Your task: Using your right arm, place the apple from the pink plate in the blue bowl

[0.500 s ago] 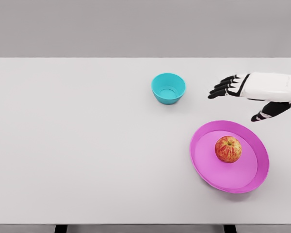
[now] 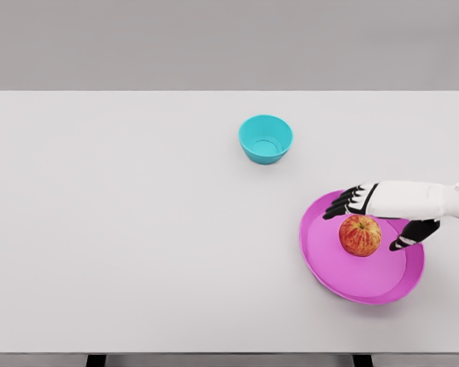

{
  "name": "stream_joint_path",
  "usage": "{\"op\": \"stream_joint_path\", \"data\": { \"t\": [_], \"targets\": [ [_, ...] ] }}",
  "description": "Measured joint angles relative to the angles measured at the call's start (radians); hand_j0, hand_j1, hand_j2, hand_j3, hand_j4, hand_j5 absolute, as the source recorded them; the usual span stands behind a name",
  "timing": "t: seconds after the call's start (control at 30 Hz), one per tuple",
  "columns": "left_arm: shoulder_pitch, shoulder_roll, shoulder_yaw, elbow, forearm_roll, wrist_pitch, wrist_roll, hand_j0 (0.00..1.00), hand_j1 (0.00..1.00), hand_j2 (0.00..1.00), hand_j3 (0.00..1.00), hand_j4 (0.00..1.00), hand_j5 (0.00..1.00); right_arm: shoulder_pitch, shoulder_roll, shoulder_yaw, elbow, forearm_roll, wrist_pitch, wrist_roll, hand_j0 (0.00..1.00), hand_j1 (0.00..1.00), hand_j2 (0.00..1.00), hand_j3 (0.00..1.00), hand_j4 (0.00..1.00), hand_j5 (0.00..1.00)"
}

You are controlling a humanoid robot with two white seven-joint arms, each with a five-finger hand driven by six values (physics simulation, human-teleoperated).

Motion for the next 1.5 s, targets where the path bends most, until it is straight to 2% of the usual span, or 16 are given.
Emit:
{"op": "stream_joint_path", "data": {
  "t": [0.37,0.77,0.9,1.0,1.07,1.13,1.23,1.27,1.5],
  "targets": [
    [0.000,0.000,0.000,0.000,0.000,0.000,0.000,1.00,1.00,1.00,1.00,1.00,1.00,0.000,0.046,0.031,0.059,0.049,0.000,-0.025,1.00,1.00,1.00,1.00,1.00,1.00],
    [0.000,0.000,0.000,0.000,0.000,0.000,0.000,1.00,1.00,1.00,1.00,1.00,1.00,0.015,0.049,0.052,0.079,0.065,0.000,-0.029,1.00,1.00,1.00,1.00,1.00,1.00],
    [0.000,0.000,0.000,0.000,0.000,0.000,0.000,1.00,1.00,1.00,1.00,1.00,1.00,0.014,0.051,0.057,0.087,0.065,0.000,-0.024,0.84,0.84,0.84,0.84,0.84,0.84],
    [0.000,0.000,0.000,0.000,0.000,0.000,0.000,1.00,1.00,1.00,1.00,1.00,1.00,0.015,0.054,0.060,0.091,0.064,0.000,-0.018,0.62,0.62,0.62,0.62,0.62,0.62],
    [0.000,0.000,0.000,0.000,0.000,0.000,0.000,1.00,1.00,1.00,1.00,1.00,1.00,0.015,0.056,0.064,0.092,0.061,0.001,-0.015,0.57,0.57,0.57,0.57,0.57,0.57],
    [0.000,0.000,0.000,0.000,0.000,0.000,0.000,1.00,1.00,1.00,1.00,1.00,1.00,0.015,0.057,0.065,0.094,0.058,0.002,-0.014,0.53,0.53,0.53,0.53,0.53,0.53],
    [0.000,0.000,0.000,0.000,0.000,0.000,0.000,1.00,1.00,1.00,1.00,1.00,1.00,0.015,0.061,0.065,0.098,0.049,0.003,-0.012,0.52,0.52,0.52,0.52,0.52,0.52],
    [0.000,0.000,0.000,0.000,0.000,0.000,0.000,1.00,1.00,1.00,1.00,1.00,1.00,0.015,0.062,0.065,0.101,0.047,0.003,-0.012,0.46,0.46,0.46,0.46,0.46,0.46],
    [0.000,0.000,0.000,0.000,0.000,0.000,0.000,1.00,1.00,1.00,1.00,1.00,1.00,0.008,0.061,0.055,0.093,0.060,0.001,-0.012,0.45,0.45,0.45,0.45,0.45,0.45]
  ]
}}
